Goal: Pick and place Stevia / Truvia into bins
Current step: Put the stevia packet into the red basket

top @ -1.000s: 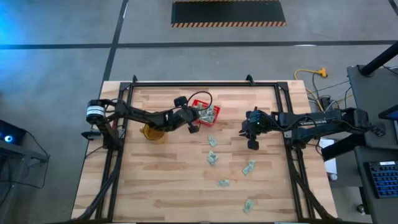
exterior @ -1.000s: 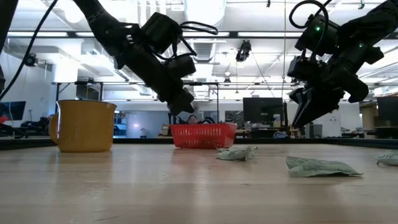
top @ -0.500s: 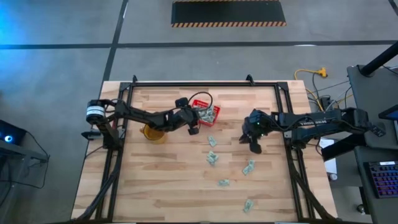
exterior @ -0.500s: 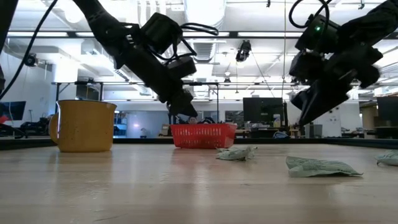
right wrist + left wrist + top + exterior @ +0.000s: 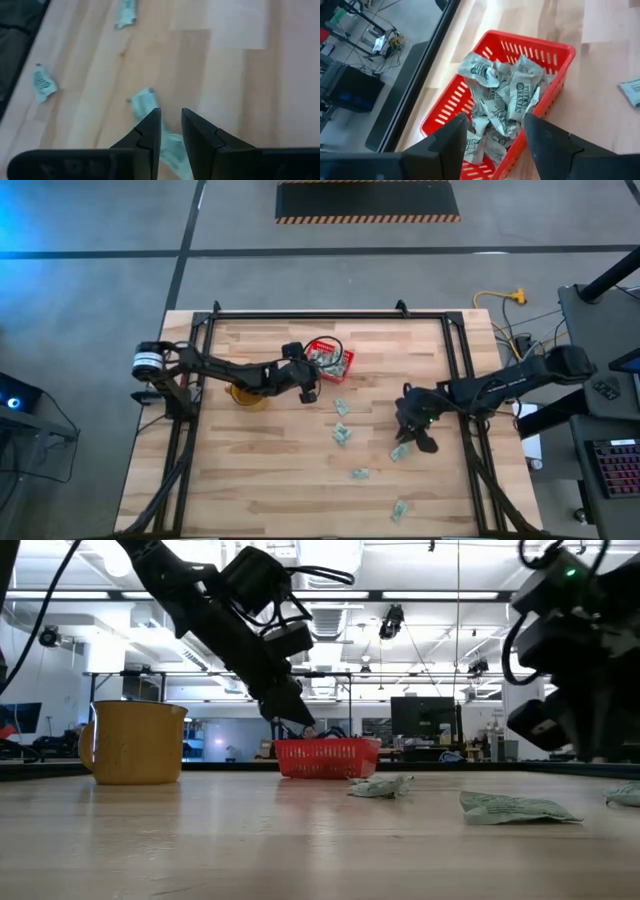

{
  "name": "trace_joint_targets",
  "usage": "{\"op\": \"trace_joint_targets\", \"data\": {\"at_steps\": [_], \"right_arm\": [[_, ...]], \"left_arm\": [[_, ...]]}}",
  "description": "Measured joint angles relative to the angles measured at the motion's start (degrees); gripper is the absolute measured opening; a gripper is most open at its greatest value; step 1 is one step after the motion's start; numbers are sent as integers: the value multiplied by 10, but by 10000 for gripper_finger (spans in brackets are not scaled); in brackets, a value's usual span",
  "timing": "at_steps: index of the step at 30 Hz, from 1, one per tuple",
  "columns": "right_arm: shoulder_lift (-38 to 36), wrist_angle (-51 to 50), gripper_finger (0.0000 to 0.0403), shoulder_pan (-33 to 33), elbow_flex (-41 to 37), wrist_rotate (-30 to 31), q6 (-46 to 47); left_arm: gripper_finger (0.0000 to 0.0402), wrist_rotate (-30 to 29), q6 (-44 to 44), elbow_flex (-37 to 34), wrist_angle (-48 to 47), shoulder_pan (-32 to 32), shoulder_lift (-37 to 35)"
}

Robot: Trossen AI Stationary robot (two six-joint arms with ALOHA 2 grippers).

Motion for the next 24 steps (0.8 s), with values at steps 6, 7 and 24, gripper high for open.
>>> {"op": "trace_joint_targets", "data": {"at_steps": [6,7,24], "right_arm": [[0,48,69,54,-16,36,14],[0,48,68,59,-16,48,14],[13,99,66,163,-17,136,41]], "left_arm": [[181,0,-2,-1,-1,-3,-8],[181,0,-4,-1,-2,-3,-8],[181,-1,-16,-3,-12,-3,-8]]}}
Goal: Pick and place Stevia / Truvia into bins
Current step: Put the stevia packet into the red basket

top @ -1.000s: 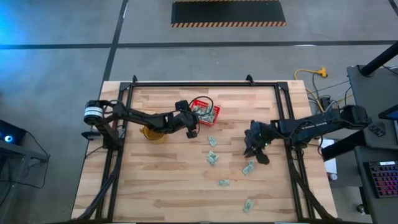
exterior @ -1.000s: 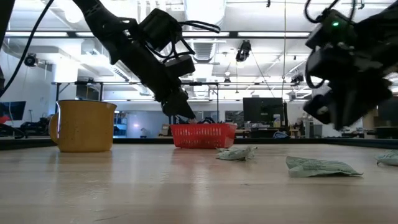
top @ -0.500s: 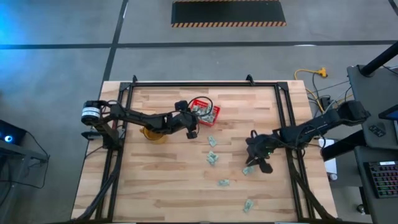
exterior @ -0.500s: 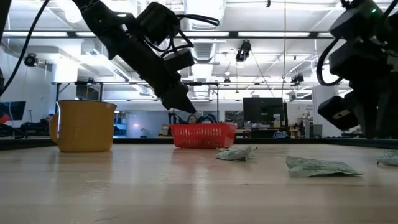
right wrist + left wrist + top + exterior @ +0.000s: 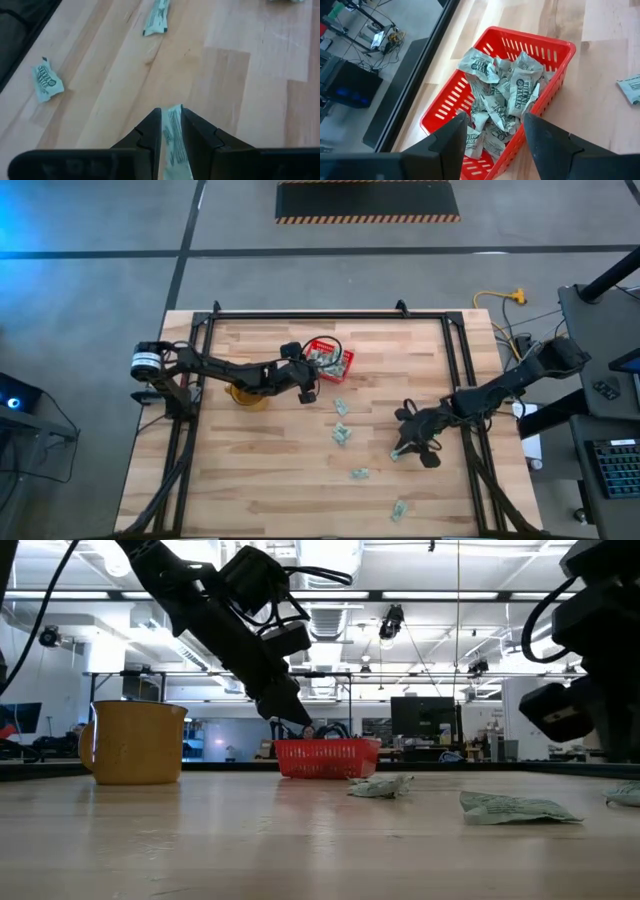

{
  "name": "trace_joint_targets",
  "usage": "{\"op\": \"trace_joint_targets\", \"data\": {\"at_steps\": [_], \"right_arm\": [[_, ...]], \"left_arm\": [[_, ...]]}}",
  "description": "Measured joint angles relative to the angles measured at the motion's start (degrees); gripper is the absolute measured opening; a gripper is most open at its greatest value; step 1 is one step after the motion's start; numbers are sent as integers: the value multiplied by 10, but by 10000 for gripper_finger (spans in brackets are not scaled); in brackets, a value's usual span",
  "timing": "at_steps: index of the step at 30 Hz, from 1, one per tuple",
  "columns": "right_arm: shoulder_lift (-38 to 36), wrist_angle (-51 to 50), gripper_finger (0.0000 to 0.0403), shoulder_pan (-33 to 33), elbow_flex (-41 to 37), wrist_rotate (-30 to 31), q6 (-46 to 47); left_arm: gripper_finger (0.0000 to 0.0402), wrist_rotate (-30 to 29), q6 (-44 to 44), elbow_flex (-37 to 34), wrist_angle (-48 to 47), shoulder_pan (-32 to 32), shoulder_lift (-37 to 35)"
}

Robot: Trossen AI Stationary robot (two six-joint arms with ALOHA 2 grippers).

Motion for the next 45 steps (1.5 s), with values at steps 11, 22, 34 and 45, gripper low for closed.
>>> {"op": "trace_joint_targets", "data": {"at_steps": [11,22,34,45], "right_arm": [[84,50,80,0,0,4,-2],[135,52,61,0,28,3,-39],[134,41,9,0,79,37,-131],[134,47,9,-7,183,243,-347]], "left_arm": [[181,0,-13,-5,2,0,0],[181,0,-13,-7,1,0,0],[181,0,-13,-7,2,0,0],[181,0,-13,-7,3,0,0]]}}
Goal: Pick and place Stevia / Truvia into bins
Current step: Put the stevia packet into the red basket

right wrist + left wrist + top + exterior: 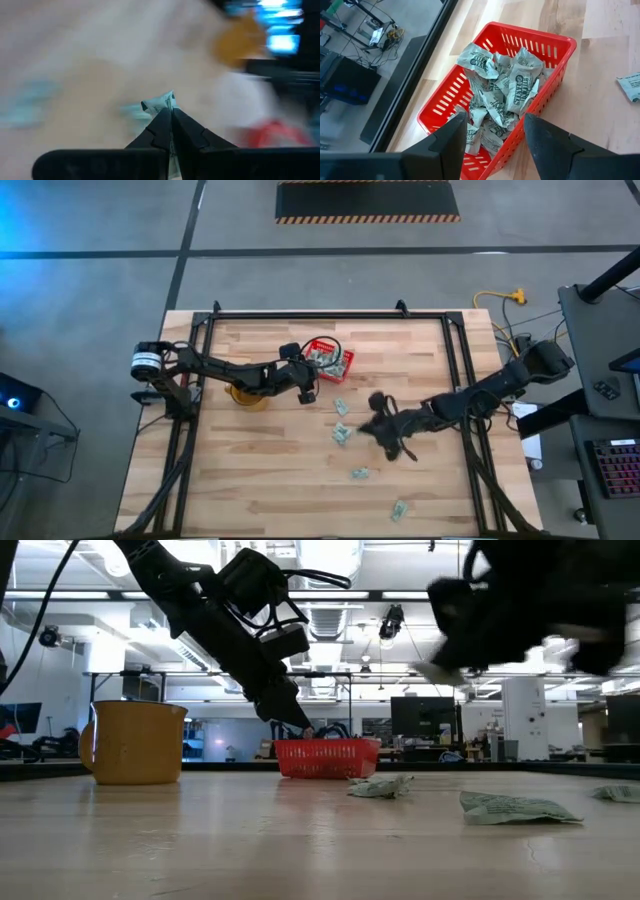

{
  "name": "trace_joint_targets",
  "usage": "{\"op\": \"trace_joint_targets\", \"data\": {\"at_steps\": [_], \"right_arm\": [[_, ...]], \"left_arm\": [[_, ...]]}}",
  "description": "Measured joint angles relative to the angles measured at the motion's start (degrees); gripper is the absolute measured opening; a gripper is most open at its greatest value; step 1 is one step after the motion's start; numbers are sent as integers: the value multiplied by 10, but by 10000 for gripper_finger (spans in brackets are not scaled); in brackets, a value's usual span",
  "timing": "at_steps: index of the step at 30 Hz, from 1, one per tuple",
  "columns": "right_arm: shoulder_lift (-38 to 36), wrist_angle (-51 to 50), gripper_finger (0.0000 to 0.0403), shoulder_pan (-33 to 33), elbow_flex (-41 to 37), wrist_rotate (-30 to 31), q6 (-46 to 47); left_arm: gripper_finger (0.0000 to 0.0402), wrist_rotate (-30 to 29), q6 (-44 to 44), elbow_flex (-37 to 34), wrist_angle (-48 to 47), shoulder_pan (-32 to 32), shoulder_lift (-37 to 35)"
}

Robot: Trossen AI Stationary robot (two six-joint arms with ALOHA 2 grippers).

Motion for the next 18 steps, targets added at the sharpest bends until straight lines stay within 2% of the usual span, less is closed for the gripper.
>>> {"op": "trace_joint_targets", "data": {"at_steps": [3,6,12,18], "right_arm": [[0,30,9,-26,17,102,-52],[0,99,9,-79,18,113,-76],[-1,132,9,-218,16,44,-33],[-1,140,9,-339,15,-115,63]], "left_arm": [[181,0,0,0,0,0,0],[181,0,0,0,0,0,0],[181,-1,3,0,-29,0,-6],[181,-1,-11,0,-85,-4,-39]]}}
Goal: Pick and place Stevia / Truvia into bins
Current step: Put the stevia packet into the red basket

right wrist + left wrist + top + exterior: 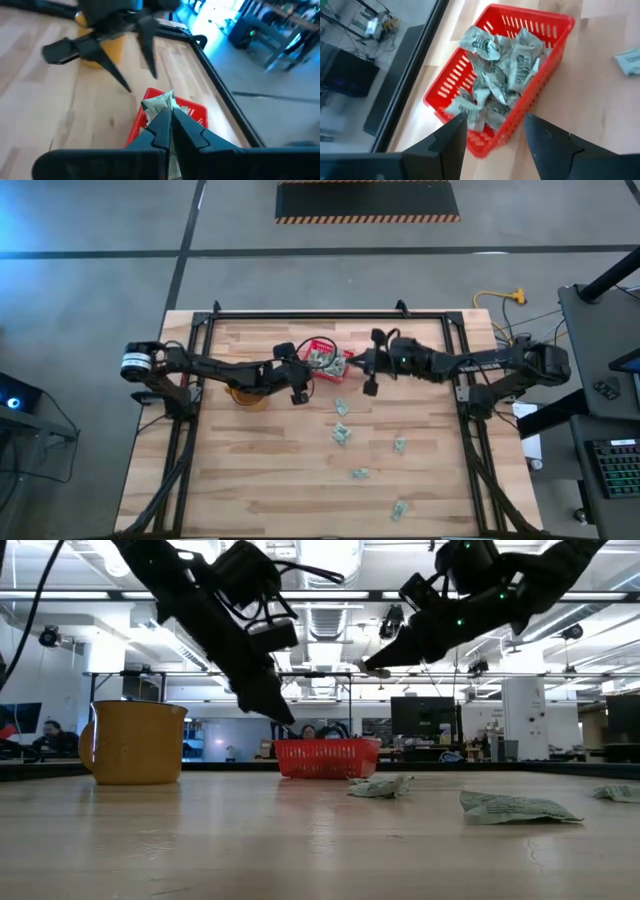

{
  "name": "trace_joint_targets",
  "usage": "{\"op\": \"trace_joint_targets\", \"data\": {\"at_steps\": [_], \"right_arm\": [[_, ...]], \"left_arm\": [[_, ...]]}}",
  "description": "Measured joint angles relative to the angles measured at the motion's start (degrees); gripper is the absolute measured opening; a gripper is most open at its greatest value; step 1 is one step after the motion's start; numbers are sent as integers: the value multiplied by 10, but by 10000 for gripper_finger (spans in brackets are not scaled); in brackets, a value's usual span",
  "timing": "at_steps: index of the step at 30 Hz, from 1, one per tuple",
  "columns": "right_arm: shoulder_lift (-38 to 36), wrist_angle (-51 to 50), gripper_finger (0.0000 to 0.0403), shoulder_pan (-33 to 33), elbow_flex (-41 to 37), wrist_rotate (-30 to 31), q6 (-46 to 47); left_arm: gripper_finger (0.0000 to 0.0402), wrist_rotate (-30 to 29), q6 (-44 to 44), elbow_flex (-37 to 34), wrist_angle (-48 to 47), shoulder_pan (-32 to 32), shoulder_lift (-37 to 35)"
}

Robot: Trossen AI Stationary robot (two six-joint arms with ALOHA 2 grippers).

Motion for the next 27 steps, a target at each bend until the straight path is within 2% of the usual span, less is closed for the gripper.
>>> {"op": "trace_joint_targets", "data": {"at_steps": [2,5,10,13,22,27], "right_arm": [[2,5,9,-23,0,-25,20],[19,23,9,-42,-1,-27,35],[76,95,9,-45,0,-30,27],[116,125,9,-45,5,-29,15],[185,100,9,-97,55,-27,104],[189,58,40,-117,58,-45,110]], "left_arm": [[181,0,-11,0,-15,-6,-15],[181,4,-20,0,-32,-22,-46],[181,48,-20,0,-29,-56,-83],[181,50,-20,-1,-29,-74,-97],[181,50,-20,-1,-37,-91,-102],[181,50,-20,-1,-41,-91,-102]]}}
